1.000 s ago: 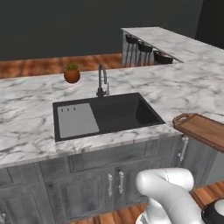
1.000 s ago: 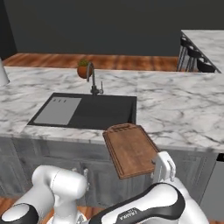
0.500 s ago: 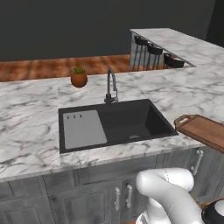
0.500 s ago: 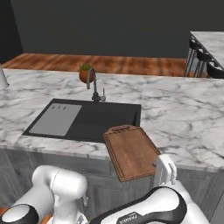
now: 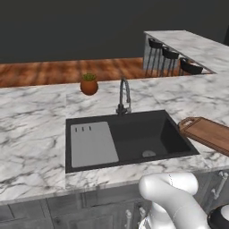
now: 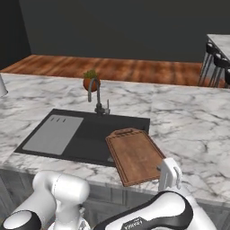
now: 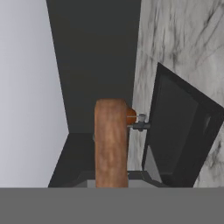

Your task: Move the cutting board and knife to the sink. Then move spray from the cabinet to the counter.

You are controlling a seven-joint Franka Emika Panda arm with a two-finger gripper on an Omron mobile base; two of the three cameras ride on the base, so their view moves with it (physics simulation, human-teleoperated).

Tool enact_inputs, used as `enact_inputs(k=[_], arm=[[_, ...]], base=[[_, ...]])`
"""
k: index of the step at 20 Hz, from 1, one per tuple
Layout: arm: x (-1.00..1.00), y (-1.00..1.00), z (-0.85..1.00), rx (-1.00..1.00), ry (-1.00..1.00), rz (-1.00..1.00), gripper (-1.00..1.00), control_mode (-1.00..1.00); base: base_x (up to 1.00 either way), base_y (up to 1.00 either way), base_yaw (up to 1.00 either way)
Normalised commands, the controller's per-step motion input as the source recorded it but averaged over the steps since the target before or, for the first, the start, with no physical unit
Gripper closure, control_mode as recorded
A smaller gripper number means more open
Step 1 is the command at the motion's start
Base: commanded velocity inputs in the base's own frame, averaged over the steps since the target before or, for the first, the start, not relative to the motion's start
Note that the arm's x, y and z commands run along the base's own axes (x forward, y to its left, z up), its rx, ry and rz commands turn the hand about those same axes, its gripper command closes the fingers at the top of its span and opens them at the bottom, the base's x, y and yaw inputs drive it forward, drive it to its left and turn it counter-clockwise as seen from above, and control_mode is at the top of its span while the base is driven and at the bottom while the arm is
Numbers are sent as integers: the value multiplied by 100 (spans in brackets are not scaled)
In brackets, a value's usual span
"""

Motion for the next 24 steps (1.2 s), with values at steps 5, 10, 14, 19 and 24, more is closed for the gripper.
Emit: enact_inputs(k=[5,10,14,19,24], arm=[[0,0,0,0,0,0,100,100],[0,0,0,0,0,0,100,100],[0,0,0,0,0,0,100,100],[0,0,0,0,0,0,100,100],[0,0,0,0,0,0,100,100]], base=[[45,-6,1],[40,0,0],[21,0,0],[2,0,0],[0,0,0]])
